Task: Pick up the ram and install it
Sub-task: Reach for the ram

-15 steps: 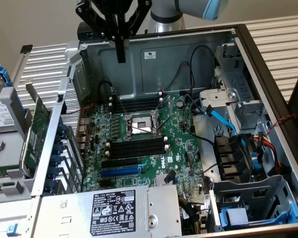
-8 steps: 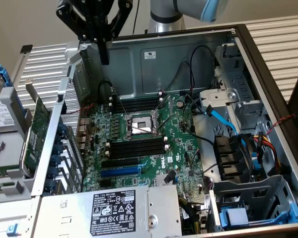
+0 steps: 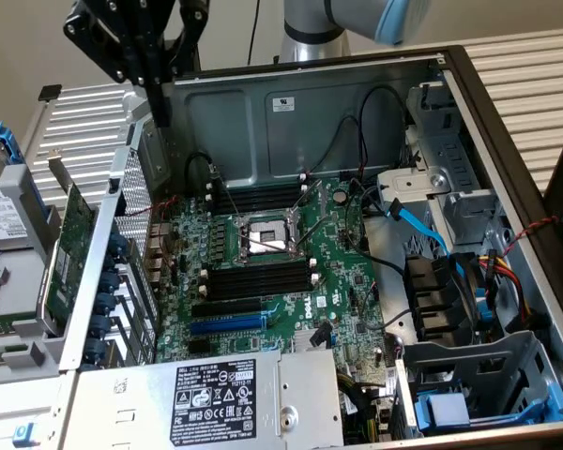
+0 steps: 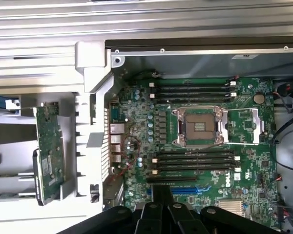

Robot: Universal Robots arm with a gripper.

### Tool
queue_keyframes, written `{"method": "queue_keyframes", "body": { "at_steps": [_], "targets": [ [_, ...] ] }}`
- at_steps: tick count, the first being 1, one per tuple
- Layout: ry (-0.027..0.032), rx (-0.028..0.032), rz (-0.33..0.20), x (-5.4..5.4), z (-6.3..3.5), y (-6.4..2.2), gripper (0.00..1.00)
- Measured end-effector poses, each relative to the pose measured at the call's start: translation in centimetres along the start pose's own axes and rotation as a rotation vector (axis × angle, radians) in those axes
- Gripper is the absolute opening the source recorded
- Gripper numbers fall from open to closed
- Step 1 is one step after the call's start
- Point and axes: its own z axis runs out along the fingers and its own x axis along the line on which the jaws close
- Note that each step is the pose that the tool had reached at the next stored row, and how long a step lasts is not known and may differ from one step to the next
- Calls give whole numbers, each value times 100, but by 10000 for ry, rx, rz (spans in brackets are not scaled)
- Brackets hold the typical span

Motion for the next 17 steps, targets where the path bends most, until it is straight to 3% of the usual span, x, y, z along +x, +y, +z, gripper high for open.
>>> {"method": "queue_keyframes", "body": {
  "at_steps": [17],
  "targets": [
    [18,1,-1,773,-7,-56,11]
  ]
}}
